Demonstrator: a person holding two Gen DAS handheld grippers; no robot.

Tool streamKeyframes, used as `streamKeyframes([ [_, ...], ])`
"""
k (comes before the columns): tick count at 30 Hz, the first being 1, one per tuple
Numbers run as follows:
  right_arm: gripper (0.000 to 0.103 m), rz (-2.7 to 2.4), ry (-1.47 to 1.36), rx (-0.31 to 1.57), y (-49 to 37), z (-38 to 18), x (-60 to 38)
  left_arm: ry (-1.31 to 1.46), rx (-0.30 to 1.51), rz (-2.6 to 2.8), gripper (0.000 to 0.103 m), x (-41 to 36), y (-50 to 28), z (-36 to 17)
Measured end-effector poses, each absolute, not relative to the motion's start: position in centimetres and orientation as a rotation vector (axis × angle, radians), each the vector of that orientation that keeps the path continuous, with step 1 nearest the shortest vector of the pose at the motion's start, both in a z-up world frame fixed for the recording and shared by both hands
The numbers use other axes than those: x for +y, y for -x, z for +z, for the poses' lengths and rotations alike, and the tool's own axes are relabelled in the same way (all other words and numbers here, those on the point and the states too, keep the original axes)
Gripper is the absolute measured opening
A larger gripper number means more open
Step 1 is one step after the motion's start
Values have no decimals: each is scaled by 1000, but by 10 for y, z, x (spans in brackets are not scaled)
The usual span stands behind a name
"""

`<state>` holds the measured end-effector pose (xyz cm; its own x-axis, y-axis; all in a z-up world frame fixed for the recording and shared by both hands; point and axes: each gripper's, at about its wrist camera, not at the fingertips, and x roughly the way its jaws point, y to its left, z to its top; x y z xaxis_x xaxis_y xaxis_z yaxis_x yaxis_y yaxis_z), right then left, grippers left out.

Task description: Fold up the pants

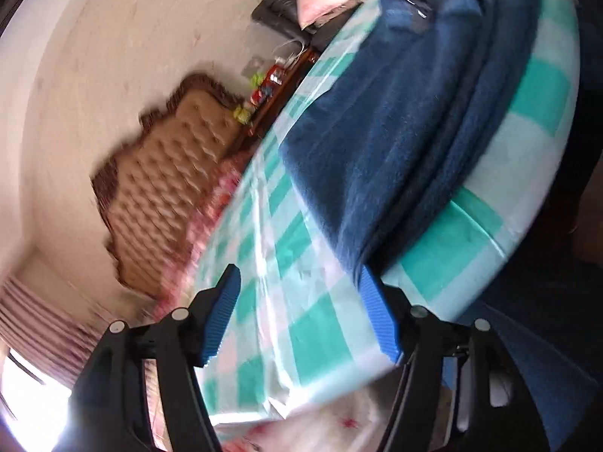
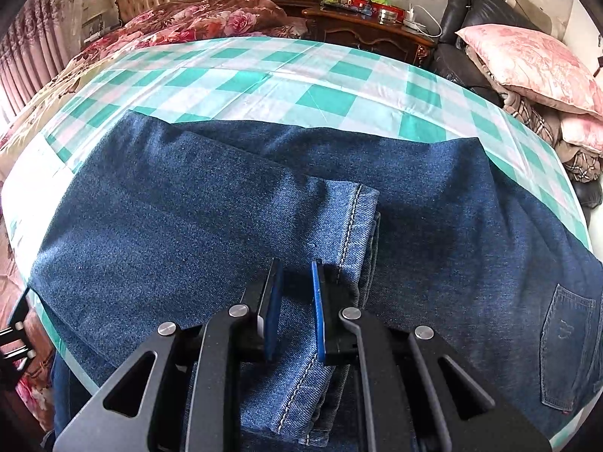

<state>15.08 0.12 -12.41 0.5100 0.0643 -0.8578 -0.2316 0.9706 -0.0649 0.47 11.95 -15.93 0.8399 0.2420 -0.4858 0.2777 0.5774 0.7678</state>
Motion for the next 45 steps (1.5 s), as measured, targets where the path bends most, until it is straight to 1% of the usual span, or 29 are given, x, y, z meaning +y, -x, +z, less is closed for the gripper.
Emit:
streamKeyframes([
  [1, 9, 180, 175, 1019, -151, -124, 1, -876, 632, -19, 65, 129, -4, -145],
  [2, 9, 182, 167, 1017, -151, -124, 0, -806, 641, -24, 57, 134, -3, -135],
  [3, 10, 184, 163, 1015, -151, -124, -1, -674, 654, -24, 41, 143, -9, -117],
  [4, 10, 184, 162, 1010, -150, -124, -1, -555, 660, -34, 35, 150, -16, -104],
  [6, 10, 183, 178, 997, -148, -125, 1, -376, 660, -80, 17, 156, -34, -86],
  [9, 10, 185, 176, 993, -147, -125, 0, -205, 677, -226, 14, 144, -80, -80],
  [12, 10, 191, 175, 988, -146, -125, 0, -186, 759, -306, 13, 123, -142, -99],
  [13, 10, 192, 176, 986, -145, -125, 0, -164, 820, -329, 13, 121, -166, -111],
  [14, 10, 194, 176, 984, -145, -125, -1, -184, 863, -310, 11, 120, -186, -123],
  [15, 10, 196, 172, 984, -145, -125, -1, -211, 884, -277, 3, 121, -199, -132],
  [16, 10, 198, 166, 984, -145, -125, -2, -201, 912, -267, 2, 127, -212, -140],
  [20, 10, 206, 148, 985, -146, -125, -4, -133, 875, -238, 1, 138, -216, -122],
  [22, 10, 203, 142, 987, -146, -125, -4, -107, 861, -318, 4, 130, -209, -114],
  [25, 10, 194, 148, 990, -146, -125, -2, -133, 949, -265, 4, 122, -227, -138],
  [28, 11, 200, 148, 998, -147, -124, -4, -65, 904, -137, 4, 135, -234, -127],
  [29, 11, 208, 135, 1009, -149, -123, -6, -39, 878, -141, 7, 138, -230, -118],
  [30, 11, 214, 117, 1019, -151, -122, -8, -11, 852, -153, 14, 141, -221, -108],
  [31, 13, 219, 94, 1027, -152, -119, -12, 3, 838, -156, 19, 144, -213, -102],
  [32, 17, 219, 67, 1007, -152, -111, -16, 31, 821, -156, 29, 150, -204, -98],
  [33, 30, 204, 60, 969, -150, -102, -20, 65, 813, -138, 36, 157, -194, -96],
  [34, 57, 173, 65, 927, -149, -93, -25, 100, 808, -122, 37, 164, -184, -94],
  [35, 73, 141, 73, 887, -149, -84, -30, 136, 807, -114, 41, 170, -174, -92],
  [36, 88, 118, 63, 843, -149, -74, -37, 167, 805, -106, 52, 175, -163, -92],
  [37, 88, 109, 53, 819, -151, -67, -43, 196, 801, -94, 61, 180, -151, -93],
  [38, 88, 74, 69, 820, -155, -63, -46, 201, 801, -68, 75, 181, -140, -93],
  [39, 88, 26, 84, 818, -158, -61, -48, 191, 803, -43, 81, 182, -132, -92],
  [41, 88, -19, 83, 792, -161, -59, -49, 175, 797, 6, 86, 184, -114, -90],
  [44, 89, 16, 106, 765, -162, -61, -41, 128, 699, -11, 101, 180, -92, -85],
  [45, 89, 71, 109, 764, -163, -62, -34, 79, 697, -6, 101, 175, -88, -84],
])
